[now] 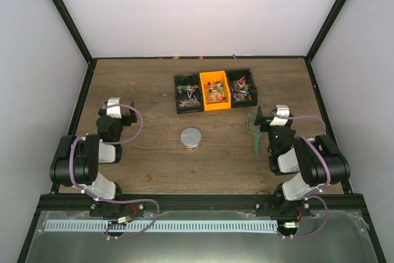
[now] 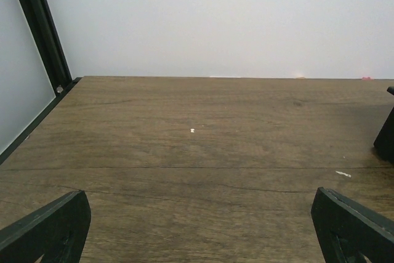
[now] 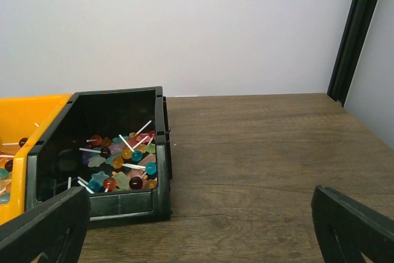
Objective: Pack the candies
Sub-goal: Reset both arms
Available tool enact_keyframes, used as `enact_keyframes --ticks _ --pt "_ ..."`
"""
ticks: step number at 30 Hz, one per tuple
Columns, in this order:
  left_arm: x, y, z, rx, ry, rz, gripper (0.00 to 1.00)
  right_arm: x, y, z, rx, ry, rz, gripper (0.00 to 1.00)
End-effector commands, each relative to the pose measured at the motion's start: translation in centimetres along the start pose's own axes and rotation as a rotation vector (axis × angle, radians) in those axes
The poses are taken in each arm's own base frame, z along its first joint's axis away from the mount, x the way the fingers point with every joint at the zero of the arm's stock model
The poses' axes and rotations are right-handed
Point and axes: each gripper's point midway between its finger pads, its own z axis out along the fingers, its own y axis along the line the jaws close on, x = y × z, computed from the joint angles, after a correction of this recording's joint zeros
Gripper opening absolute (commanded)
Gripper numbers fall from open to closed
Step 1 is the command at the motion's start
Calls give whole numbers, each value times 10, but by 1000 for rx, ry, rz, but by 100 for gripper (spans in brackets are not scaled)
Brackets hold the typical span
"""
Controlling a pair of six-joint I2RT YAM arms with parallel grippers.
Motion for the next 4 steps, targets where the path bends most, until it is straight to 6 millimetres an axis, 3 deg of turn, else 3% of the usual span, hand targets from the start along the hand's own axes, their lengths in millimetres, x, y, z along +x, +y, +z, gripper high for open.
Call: enact_keyframes --ticks 1,4 --pt "-8 -4 2 7 -31 12 100 -19 -1 5 12 -67 -16 100" --pt "-8 -3 1 6 -33 12 100 -18 -1 5 13 -64 -17 100"
